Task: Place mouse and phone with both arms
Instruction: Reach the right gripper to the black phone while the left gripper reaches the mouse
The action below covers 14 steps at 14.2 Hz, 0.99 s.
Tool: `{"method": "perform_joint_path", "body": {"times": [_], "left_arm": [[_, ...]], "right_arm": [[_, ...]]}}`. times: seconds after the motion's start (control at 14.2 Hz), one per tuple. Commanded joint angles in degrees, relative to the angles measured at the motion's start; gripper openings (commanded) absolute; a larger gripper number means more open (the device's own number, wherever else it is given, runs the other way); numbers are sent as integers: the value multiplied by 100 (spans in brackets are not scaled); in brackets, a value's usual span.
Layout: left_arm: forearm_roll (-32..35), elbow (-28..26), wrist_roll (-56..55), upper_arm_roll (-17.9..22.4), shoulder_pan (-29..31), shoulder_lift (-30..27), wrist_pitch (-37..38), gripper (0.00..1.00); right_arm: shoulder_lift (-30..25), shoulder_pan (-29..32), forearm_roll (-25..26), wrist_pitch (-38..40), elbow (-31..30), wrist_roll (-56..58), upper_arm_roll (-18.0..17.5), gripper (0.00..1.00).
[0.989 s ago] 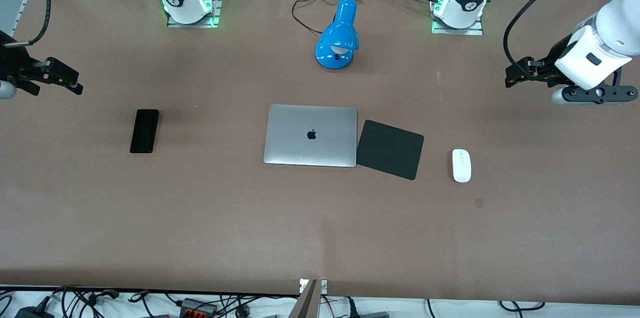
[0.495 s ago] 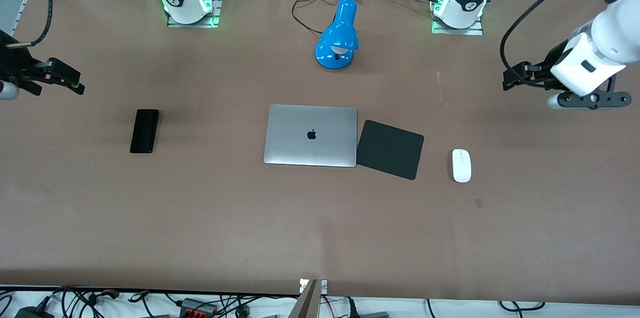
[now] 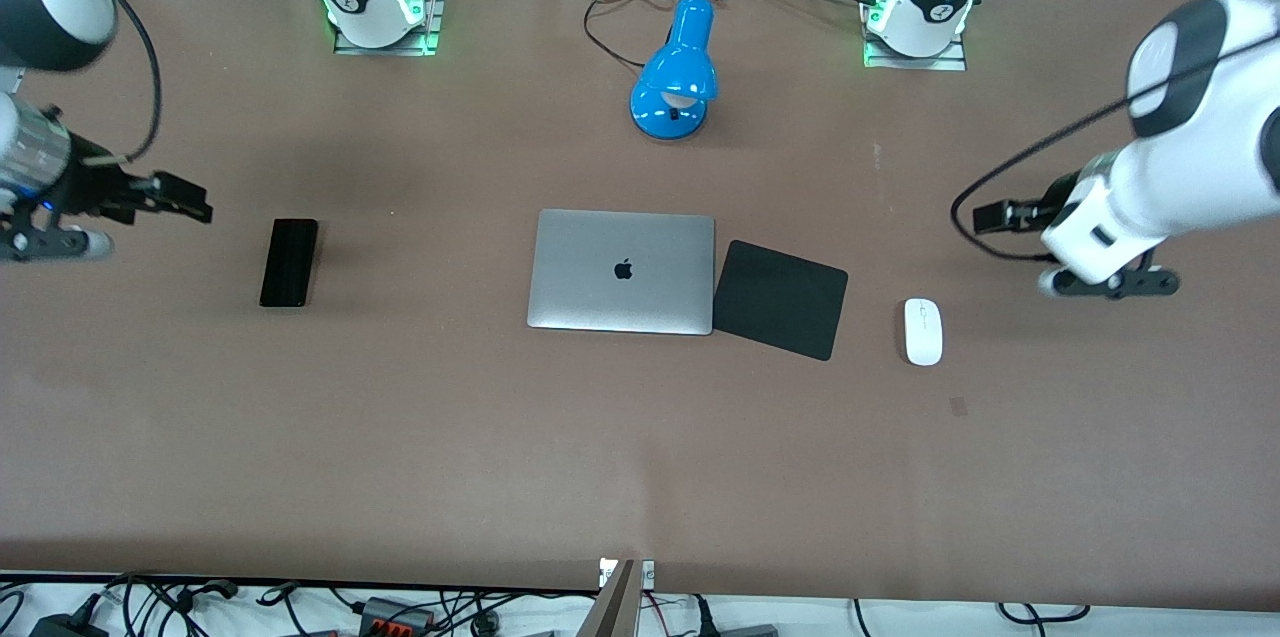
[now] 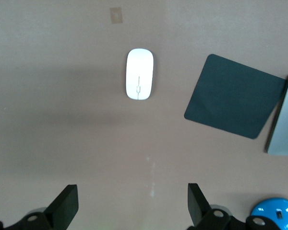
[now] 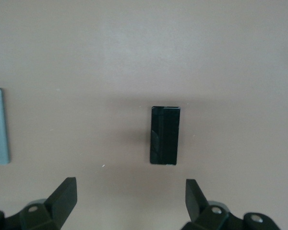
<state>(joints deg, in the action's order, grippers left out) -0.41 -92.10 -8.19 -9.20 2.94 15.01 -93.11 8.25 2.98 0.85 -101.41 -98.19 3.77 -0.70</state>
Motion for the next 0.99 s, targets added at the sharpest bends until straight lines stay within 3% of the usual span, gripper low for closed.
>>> {"method": "perform_joint_path", "body": {"times": [0.0, 0.14, 0.35, 0.92], "left_arm": [[111, -271, 89, -38, -57, 160, -714, 100], [111, -789, 229, -38, -22, 195, -1549, 100], [111, -1765, 441, -38, 31, 178, -2947, 100], [120, -2153, 458, -12, 40, 1056, -4371, 100]], "right_arm": [[106, 44, 222, -781, -637, -52, 26, 100], [150, 53, 222, -1292, -1068, -60, 35, 100], [667, 62, 336, -1644, -1167, -393, 44, 100], [1758, 238, 407, -2383, -1176, -781, 53, 100]]}}
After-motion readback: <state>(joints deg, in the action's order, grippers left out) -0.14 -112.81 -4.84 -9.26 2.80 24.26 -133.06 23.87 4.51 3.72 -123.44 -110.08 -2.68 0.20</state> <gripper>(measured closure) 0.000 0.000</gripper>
